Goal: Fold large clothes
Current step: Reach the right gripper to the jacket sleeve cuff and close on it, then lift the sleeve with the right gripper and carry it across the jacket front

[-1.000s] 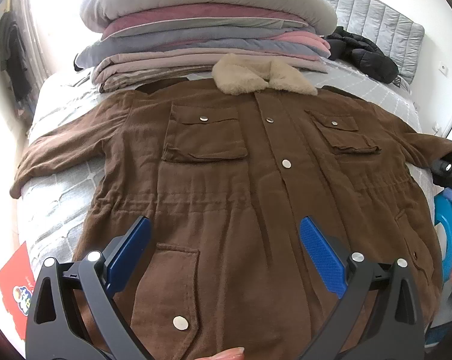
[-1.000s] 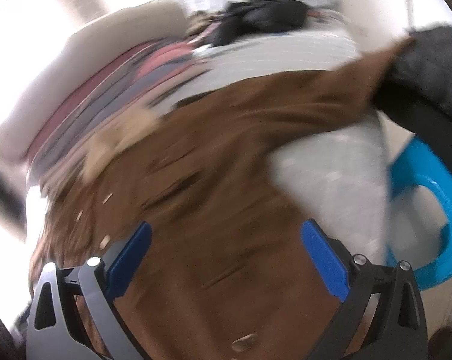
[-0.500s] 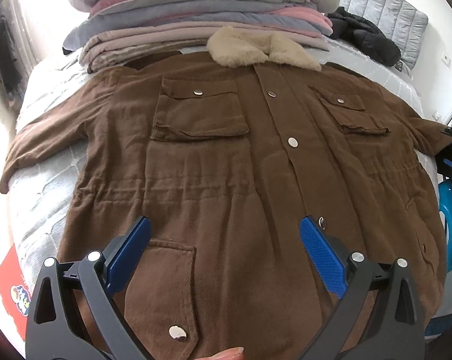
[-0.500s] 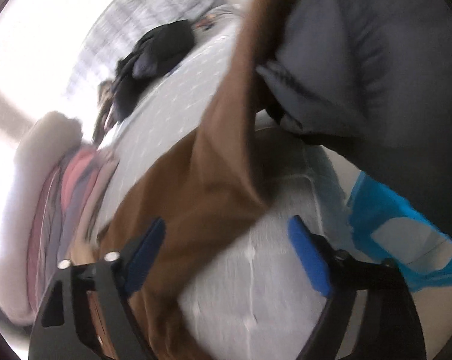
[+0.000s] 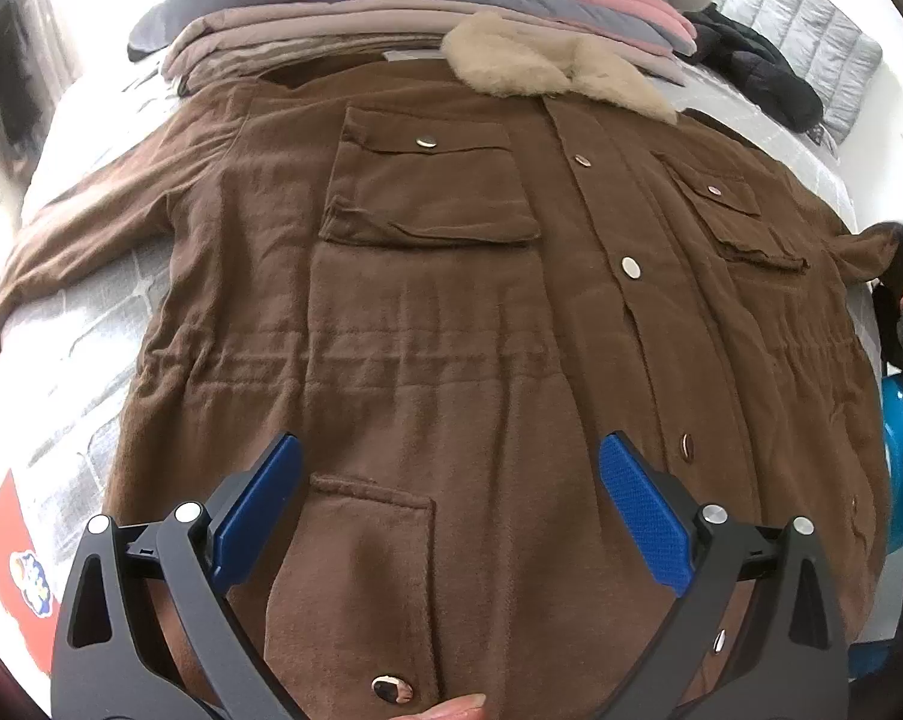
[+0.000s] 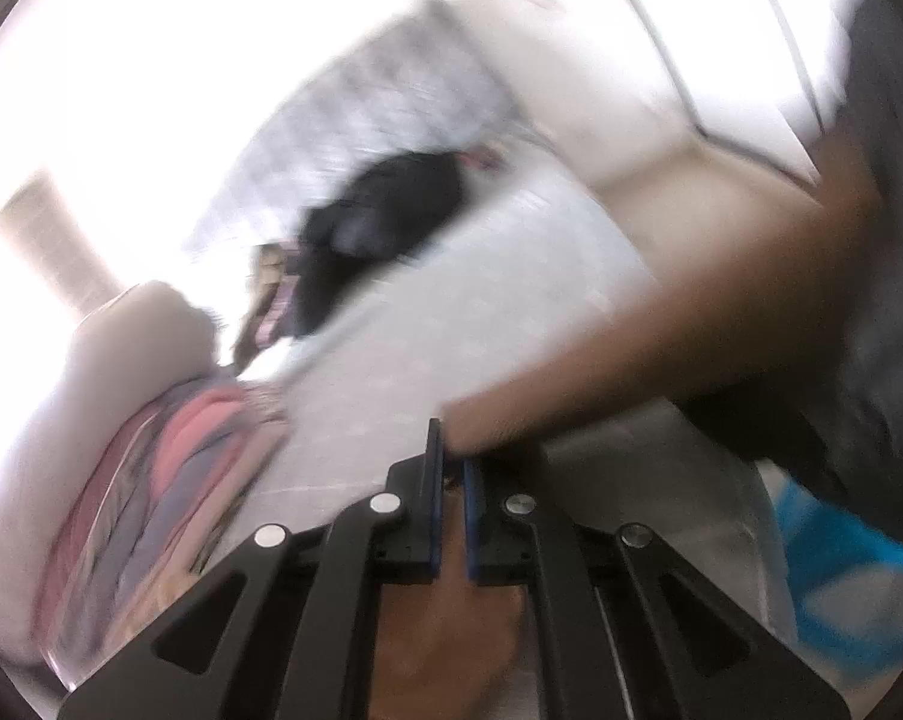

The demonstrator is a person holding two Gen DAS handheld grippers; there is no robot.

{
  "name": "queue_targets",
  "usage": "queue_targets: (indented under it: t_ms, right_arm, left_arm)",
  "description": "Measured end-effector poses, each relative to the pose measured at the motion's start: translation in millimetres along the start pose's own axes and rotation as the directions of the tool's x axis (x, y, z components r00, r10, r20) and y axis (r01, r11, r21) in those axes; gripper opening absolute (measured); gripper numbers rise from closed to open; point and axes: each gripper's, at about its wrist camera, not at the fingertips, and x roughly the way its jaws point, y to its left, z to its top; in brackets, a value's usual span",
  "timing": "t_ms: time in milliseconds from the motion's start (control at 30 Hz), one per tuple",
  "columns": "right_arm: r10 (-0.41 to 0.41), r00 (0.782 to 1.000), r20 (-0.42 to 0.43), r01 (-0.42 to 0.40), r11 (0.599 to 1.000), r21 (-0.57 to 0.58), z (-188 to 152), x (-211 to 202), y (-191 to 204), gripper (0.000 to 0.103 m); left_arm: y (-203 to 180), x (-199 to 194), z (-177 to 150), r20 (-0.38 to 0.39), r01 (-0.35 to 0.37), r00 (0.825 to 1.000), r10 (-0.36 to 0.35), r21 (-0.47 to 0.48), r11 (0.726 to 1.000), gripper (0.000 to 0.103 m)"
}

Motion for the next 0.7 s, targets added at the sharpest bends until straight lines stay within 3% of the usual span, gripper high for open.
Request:
queue_targets:
  t_ms: [100, 167, 233, 333, 367, 400, 467, 567, 600, 667, 700]
  right_arm:
    - [0.099, 0.994, 0.040, -0.089, 0.977, -0.194, -1, -18, 67, 0.002]
    - [0.181, 0.983, 0.041, -0.155, 0.922, -0.355, -18, -36, 124, 0.002]
    - [0.257, 0.966, 0.010, -0.219, 0.841, -0.495, -46, -52, 176, 0.002]
    - [0.338, 0.930, -0.148, -0.344, 0.651, -0.677, -122, -70, 250, 0.002]
    - [0.341, 0.919, -0.198, -0.380, 0.630, -0.678, -139, -69, 261, 0.002]
    - [0.335, 0.899, -0.282, -0.437, 0.631, -0.642, -156, -65, 265, 0.002]
    - [0.345, 0.865, -0.365, -0.497, 0.692, -0.524, -171, -53, 250, 0.002]
    - [0.363, 0.851, -0.380, -0.478, 0.835, -0.273, -156, -41, 183, 0.004]
    - [0.357, 0.861, -0.361, -0.439, 0.881, -0.175, -144, -42, 147, 0.009]
    - [0.299, 0.906, -0.299, -0.325, 0.945, -0.041, -120, -46, 83, 0.058]
    - [0.232, 0.940, -0.251, -0.235, 0.972, 0.017, -107, -47, 48, 0.062]
  left_arm:
    - [2, -6, 1, 0.021, -0.003, 1.000, 0.003, -0.004, 1.000, 0.096]
    - [3, -11, 2, 0.032, 0.000, 0.999, 0.000, -0.010, 1.000, 0.096]
    - [6, -16, 3, 0.044, 0.009, 0.999, -0.008, -0.016, 1.000, 0.096]
    - [10, -25, 3, 0.059, 0.021, 0.998, -0.020, -0.021, 1.000, 0.096]
    - [11, -27, 3, 0.063, 0.024, 0.998, -0.023, -0.022, 0.999, 0.096]
    - [13, -30, 3, 0.069, 0.026, 0.997, -0.024, -0.024, 0.999, 0.096]
    - [18, -34, 4, 0.077, 0.033, 0.997, -0.030, -0.035, 0.999, 0.096]
    - [26, -39, 3, 0.085, 0.044, 0.996, -0.039, -0.051, 0.998, 0.096]
    - [27, -39, 2, 0.084, 0.044, 0.996, -0.039, -0.054, 0.998, 0.096]
    - [28, -37, 2, 0.077, 0.040, 0.996, -0.036, -0.058, 0.997, 0.096]
    - [28, -34, 2, 0.070, 0.041, 0.997, -0.037, -0.063, 0.997, 0.096]
